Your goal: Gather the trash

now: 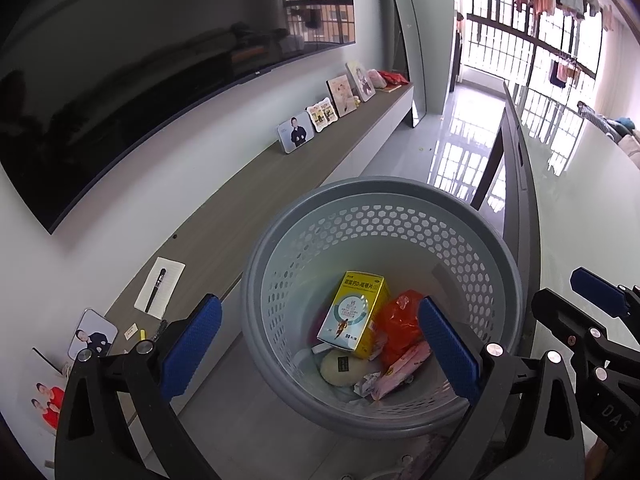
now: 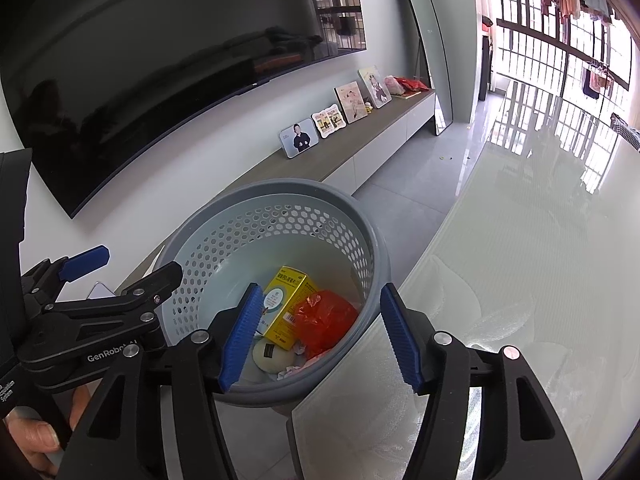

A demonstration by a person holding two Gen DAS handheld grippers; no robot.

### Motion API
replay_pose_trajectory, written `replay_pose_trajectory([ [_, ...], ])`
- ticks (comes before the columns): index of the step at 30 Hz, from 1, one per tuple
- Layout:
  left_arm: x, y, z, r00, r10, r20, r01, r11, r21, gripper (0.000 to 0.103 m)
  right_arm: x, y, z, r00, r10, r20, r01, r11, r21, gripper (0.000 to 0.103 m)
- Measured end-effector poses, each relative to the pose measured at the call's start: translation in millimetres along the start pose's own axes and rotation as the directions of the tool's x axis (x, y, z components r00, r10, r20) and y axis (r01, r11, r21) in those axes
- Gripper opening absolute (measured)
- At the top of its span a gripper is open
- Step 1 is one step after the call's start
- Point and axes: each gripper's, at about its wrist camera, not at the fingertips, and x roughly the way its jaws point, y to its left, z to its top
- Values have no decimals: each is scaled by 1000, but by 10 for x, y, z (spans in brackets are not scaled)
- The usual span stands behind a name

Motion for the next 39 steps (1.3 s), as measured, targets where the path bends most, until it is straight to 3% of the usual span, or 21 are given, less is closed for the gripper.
replay_pose_trajectory([
  [8, 10, 7, 0, 1000, 2, -5, -2, 1000, -2, 97, 5, -24, -7, 1000, -1, 4, 1, 1000, 8, 67],
  [39, 36, 31, 5, 1000, 22, -13, -22, 1000, -11, 97, 13, -58, 4, 1000, -3, 3, 3, 1000, 18, 67],
])
